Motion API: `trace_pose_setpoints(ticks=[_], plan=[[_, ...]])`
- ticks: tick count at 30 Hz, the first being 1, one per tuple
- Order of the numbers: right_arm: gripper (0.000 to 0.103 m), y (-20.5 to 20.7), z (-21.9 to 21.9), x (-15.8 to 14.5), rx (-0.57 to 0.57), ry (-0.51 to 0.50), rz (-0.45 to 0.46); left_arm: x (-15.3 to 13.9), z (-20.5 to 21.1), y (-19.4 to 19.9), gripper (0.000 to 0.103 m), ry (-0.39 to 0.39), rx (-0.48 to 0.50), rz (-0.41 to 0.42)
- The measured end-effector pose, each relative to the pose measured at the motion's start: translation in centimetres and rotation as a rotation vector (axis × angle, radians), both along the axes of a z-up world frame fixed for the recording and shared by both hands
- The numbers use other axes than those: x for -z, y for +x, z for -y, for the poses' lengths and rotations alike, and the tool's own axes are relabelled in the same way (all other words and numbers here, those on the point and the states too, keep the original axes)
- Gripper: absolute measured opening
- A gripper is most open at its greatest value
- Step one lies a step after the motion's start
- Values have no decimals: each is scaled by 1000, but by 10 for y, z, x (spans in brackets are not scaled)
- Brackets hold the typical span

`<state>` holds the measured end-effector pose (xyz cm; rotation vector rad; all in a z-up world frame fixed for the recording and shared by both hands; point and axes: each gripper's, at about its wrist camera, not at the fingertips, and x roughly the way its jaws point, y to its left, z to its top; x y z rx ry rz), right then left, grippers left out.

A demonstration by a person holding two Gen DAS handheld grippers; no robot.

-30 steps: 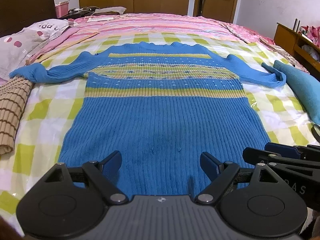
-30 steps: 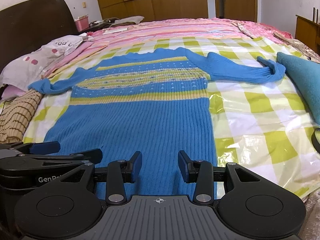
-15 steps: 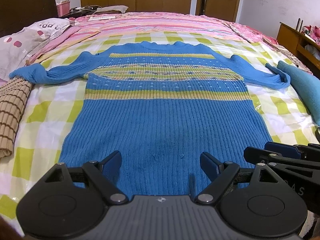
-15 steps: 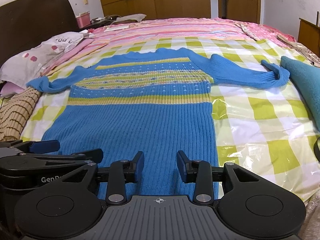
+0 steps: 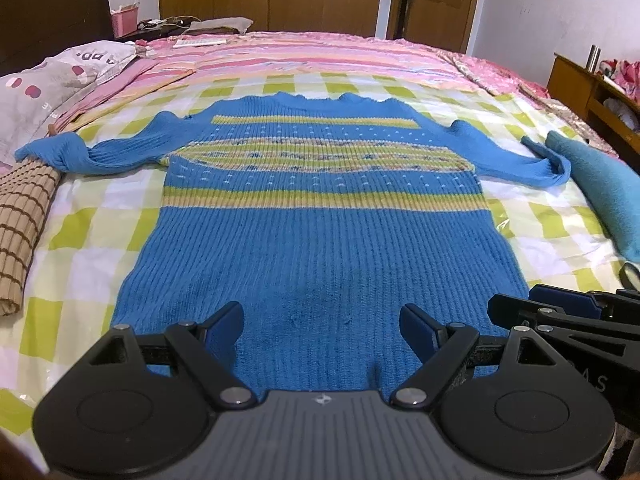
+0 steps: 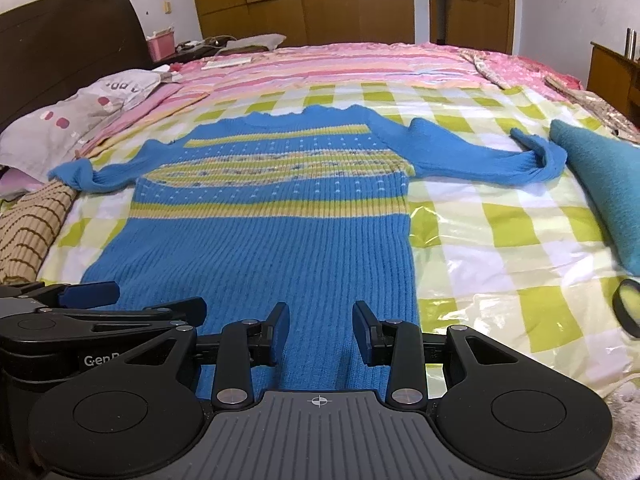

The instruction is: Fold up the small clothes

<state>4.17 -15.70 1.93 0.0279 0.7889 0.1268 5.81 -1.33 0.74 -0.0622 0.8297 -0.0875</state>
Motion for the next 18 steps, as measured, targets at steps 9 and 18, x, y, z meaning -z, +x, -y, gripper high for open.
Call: trace_pose_setpoints(ticks=[9,18], plan=[[35,-8,-5,-13,10,-24,46,-12,-1,-8,89,-5,-10,49],[35,12,9,3,12,25,24,-6,6,14,90,22,14,16]])
